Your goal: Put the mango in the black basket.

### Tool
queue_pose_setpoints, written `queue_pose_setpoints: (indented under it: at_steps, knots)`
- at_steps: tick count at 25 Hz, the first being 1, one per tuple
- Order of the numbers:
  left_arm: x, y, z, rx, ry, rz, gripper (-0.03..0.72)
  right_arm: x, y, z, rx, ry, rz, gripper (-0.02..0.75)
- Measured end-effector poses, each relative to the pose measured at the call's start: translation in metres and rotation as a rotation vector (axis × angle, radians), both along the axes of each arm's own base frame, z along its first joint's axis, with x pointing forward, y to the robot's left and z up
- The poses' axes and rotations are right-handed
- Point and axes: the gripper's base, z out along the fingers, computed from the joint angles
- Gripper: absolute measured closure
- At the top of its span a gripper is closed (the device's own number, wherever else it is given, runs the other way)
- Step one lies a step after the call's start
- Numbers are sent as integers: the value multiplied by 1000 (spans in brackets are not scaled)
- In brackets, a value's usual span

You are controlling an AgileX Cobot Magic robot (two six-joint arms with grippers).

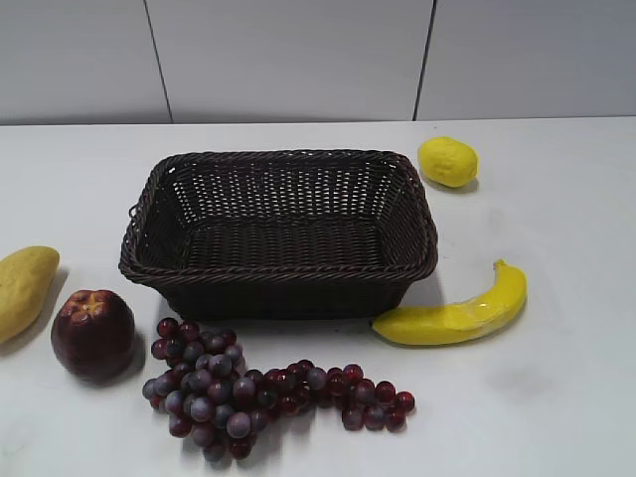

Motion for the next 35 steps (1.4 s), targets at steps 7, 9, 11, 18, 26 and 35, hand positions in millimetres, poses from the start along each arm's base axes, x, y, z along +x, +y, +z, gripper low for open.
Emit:
queue_pose_setpoints:
  at_steps: [7, 9, 11, 18, 26, 35]
  knots:
    - [0, 0, 0, 0, 0, 0, 113, 0, 0, 0, 0, 0, 0, 145]
    - [0, 0, 0, 0, 0, 0, 113, 0, 0, 0, 0, 0, 0, 145]
    - [0, 0, 0, 0, 0, 0, 113, 0, 0, 0, 0, 0, 0, 145]
    - [0, 0, 2, 8, -19, -5, 113, 0, 0, 0, 0, 0, 0, 145]
    - [27, -3, 31, 47, -194, -31, 114, 0, 0, 0, 0, 0, 0, 145]
    - [132, -10, 6, 93, 175, -70, 87, 0, 0, 0, 0, 0, 0, 145]
